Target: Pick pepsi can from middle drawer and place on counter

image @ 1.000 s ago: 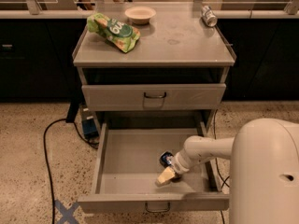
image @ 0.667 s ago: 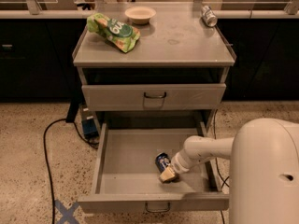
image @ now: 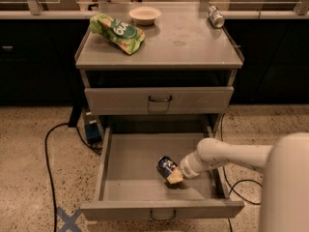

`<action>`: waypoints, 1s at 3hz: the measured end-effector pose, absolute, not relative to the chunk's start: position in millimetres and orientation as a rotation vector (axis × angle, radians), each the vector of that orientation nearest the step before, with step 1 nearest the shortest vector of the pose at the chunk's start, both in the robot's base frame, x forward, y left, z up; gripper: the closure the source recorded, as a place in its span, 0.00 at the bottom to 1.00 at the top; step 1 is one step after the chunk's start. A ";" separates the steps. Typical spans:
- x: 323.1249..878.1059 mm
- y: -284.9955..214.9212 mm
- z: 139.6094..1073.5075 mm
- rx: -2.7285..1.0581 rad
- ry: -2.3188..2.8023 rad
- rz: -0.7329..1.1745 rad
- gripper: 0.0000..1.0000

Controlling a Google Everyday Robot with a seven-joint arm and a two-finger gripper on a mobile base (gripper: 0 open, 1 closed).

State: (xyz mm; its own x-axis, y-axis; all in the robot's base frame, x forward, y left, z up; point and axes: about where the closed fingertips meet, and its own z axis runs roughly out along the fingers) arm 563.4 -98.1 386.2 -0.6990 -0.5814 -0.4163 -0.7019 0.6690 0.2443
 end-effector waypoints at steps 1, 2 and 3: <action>560.3 -92.7 463.5 -1.038 2.414 0.711 1.00; 558.3 -92.2 548.5 -1.053 2.217 0.873 1.00; 559.4 -91.0 634.5 -1.101 2.050 0.980 1.00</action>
Offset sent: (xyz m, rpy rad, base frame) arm -0.0162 -0.0044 0.2801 0.5592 -0.2336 0.2190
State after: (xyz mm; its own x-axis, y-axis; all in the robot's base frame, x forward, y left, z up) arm 559.4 -91.0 634.5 -0.4708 -0.4181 -0.7769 -0.8672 0.3812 0.3203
